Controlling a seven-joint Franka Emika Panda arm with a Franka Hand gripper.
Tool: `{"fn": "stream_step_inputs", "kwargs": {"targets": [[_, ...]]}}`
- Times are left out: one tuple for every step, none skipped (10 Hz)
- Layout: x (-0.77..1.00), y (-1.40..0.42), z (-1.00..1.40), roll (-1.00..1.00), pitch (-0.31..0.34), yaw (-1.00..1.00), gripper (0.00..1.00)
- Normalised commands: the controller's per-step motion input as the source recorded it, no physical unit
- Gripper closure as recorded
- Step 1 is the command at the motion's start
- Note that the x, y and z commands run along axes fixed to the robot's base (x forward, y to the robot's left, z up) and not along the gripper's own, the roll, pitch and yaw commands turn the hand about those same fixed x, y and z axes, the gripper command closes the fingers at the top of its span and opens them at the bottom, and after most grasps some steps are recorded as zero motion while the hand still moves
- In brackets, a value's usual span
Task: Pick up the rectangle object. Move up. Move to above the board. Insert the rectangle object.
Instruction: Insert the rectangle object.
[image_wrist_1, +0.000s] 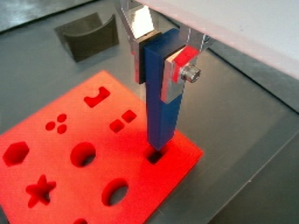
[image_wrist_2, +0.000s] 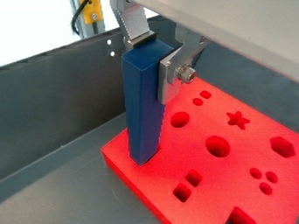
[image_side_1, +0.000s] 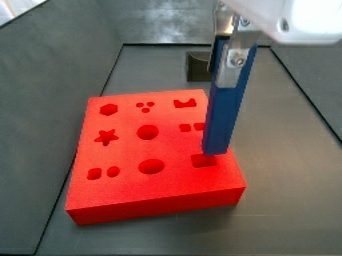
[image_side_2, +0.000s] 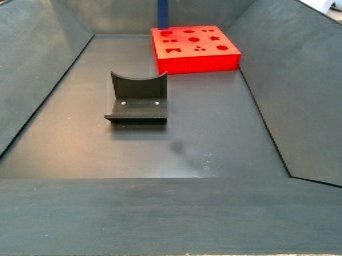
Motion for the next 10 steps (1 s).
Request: {"fn": "stream_step_inputs", "kwargs": {"targets": [[0.0, -0.07, -0.09, 0.0, 0.0, 0.15, 1.0], [0.0, 0.0, -0.05, 0.0, -0.007, 0.06, 1.0], [0.0, -0.02, -0.09, 0.0, 0.0, 0.09, 1.0], [0.0, -0.06, -0.13, 0.0, 0.0, 0.18, 1.0], [0.0, -0.07, -0.12, 0.0, 0.0, 0.19, 1.0], [0.0, -0.03, -0.05, 0.0, 0.0, 0.06, 1.0], [0.0, -0.03, -0.05, 0.0, -0.001, 0.03, 1.0], [0.0, -0.06, -0.07, 0.0, 0.0, 0.03, 1.0], [0.0, -0.07, -0.08, 0.0, 0.0, 0.03, 1.0], [0.0, -0.08, -0.1, 0.0, 0.0, 0.01, 1.0]]}}
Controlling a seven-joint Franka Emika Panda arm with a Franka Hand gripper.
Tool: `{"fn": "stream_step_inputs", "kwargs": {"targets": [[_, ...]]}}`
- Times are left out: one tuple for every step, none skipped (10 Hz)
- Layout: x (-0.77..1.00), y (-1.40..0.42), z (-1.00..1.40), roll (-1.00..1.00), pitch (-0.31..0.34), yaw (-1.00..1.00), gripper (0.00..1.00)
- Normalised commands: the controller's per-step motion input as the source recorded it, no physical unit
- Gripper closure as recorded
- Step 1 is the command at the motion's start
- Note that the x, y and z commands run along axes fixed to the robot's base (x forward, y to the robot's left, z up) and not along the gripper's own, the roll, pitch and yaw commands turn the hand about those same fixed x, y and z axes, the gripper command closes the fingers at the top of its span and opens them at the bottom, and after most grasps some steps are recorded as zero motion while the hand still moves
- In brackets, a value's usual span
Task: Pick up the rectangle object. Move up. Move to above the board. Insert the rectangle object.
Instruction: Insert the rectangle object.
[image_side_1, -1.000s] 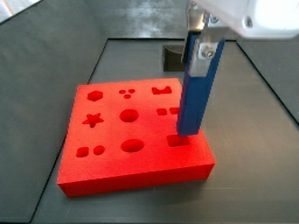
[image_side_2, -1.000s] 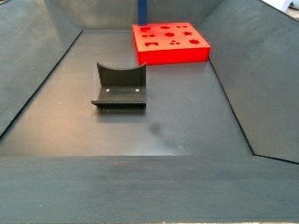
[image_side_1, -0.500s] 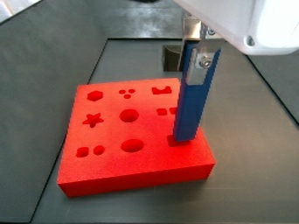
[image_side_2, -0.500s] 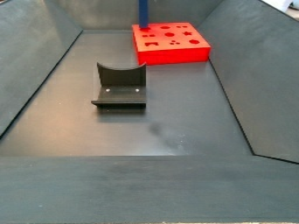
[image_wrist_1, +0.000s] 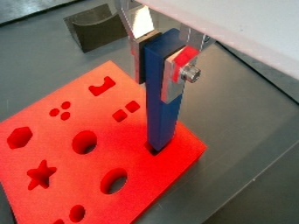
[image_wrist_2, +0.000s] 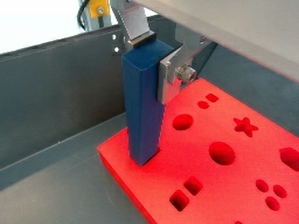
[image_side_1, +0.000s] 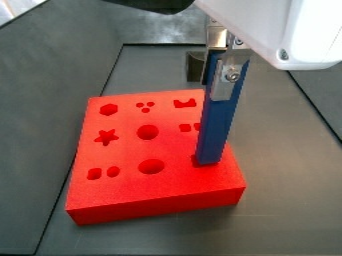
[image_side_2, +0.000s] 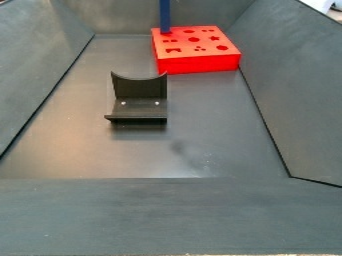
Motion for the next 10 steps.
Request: {"fn": "stream_step_inputs", "kwargs": {"targets": [[0.0, -0.08, -0.12, 0.0, 0.0, 0.0, 1.0], [0.0, -0.08, -0.09, 0.0, 0.0, 0.0, 1.0], [0.0, -0.05, -0.03, 0.0, 0.0, 0.0, 1.0], [0.0, -0.01, 0.0, 0.0, -0.004, 0.0, 1.0], [0.14, 0.0, 0.0, 0.0, 0.0, -0.15, 1.0], [0.0, 0.0, 0.0, 0.01, 0.0, -0.25, 1.0], [0.0, 0.0, 0.0, 0.0, 0.0, -0.21, 1.0], [0.0, 0.0, 0.0, 0.0, 0.0, -0.11, 1.0], [0.0, 0.0, 0.0, 0.0, 0.0, -0.07, 1.0], [0.0, 0.0, 0.0, 0.0, 0.0, -0.02, 1.0]]}}
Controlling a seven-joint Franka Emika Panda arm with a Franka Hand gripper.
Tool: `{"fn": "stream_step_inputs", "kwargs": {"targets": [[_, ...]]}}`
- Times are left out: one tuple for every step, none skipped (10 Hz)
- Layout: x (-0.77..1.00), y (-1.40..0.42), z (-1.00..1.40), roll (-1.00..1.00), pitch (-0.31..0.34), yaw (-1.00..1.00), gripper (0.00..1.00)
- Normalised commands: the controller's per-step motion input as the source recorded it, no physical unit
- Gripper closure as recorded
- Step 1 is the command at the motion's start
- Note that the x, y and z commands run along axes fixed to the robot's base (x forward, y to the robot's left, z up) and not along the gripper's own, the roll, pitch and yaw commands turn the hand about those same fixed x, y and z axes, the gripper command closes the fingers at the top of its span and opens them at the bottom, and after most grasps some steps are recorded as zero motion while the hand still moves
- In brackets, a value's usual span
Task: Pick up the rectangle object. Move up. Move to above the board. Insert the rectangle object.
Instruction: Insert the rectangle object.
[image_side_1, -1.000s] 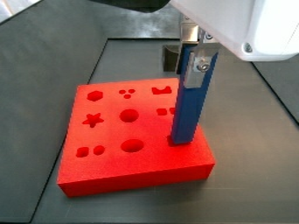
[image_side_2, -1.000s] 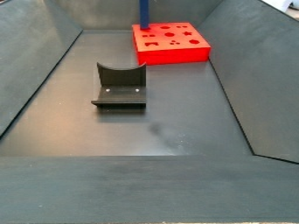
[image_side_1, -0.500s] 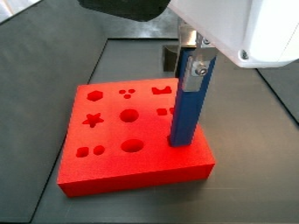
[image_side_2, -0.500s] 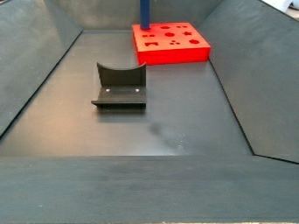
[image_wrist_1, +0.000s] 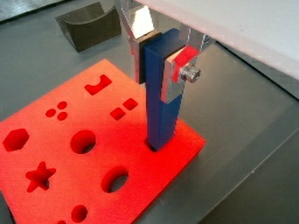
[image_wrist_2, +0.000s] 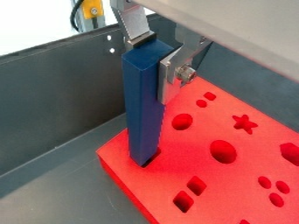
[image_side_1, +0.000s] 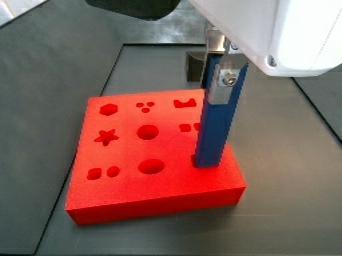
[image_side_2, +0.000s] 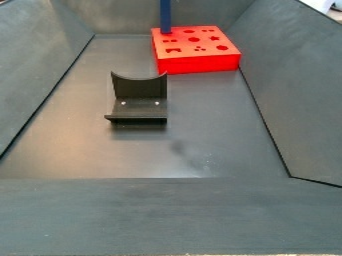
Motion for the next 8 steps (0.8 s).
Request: {"fn": "stream_step_inputs", "kwargs": {"targets": [[0.0, 0.02, 0.0, 0.0, 0.0, 0.0, 1.0], [0.0, 0.02, 0.0, 0.0, 0.0, 0.0, 1.0], [-0.02, 0.01, 0.0, 0.0, 0.0, 0.0, 1.0], [-0.03, 0.02, 0.0, 0.0, 0.0, 0.0, 1.0], [-0.09, 0.03, 0.0, 0.0, 0.0, 0.0, 1.0], [-0.09, 0.02, 0.0, 0.0, 0.0, 0.0, 1.0], [-0.07, 0.02, 0.0, 0.0, 0.0, 0.0, 1.0], [-0.03, 0.0, 0.0, -0.02, 0.0, 0.0, 1.0]]}}
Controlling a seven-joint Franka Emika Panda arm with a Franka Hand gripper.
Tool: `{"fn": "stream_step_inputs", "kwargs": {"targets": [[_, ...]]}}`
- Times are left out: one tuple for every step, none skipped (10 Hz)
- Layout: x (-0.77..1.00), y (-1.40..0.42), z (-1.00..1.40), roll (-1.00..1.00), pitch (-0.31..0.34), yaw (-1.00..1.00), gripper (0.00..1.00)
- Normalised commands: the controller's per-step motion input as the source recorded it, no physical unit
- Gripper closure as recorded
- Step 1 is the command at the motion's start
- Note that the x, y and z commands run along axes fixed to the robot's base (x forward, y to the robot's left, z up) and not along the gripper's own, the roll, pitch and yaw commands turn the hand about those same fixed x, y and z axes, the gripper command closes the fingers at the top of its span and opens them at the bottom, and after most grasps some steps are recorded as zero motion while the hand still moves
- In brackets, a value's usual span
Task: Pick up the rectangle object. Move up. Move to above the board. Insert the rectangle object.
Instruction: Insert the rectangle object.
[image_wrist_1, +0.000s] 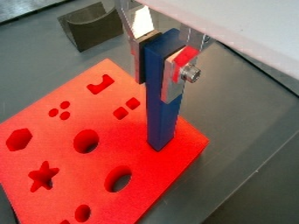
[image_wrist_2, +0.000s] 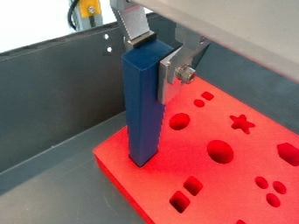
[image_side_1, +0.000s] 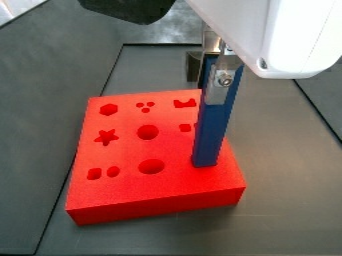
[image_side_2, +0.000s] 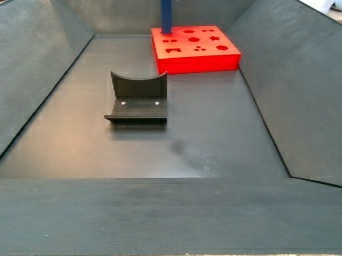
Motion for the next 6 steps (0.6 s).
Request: {"fn": "stream_step_inputs", "kwargs": {"targets": [[0.0, 0.0, 0.0, 0.0, 0.0, 0.07, 1.0], [0.0, 0.0, 0.0, 0.0, 0.0, 0.04, 1.0], [0.0, 0.0, 0.0, 0.0, 0.0, 0.03, 1.0], [0.01, 0.0, -0.03, 0.0, 0.0, 0.02, 1.0], [0.03, 0.01, -0.05, 0.0, 0.004, 0.0, 1.0], [0.06, 0.01, -0.06, 0.0, 0.026, 0.0, 1.0]]}}
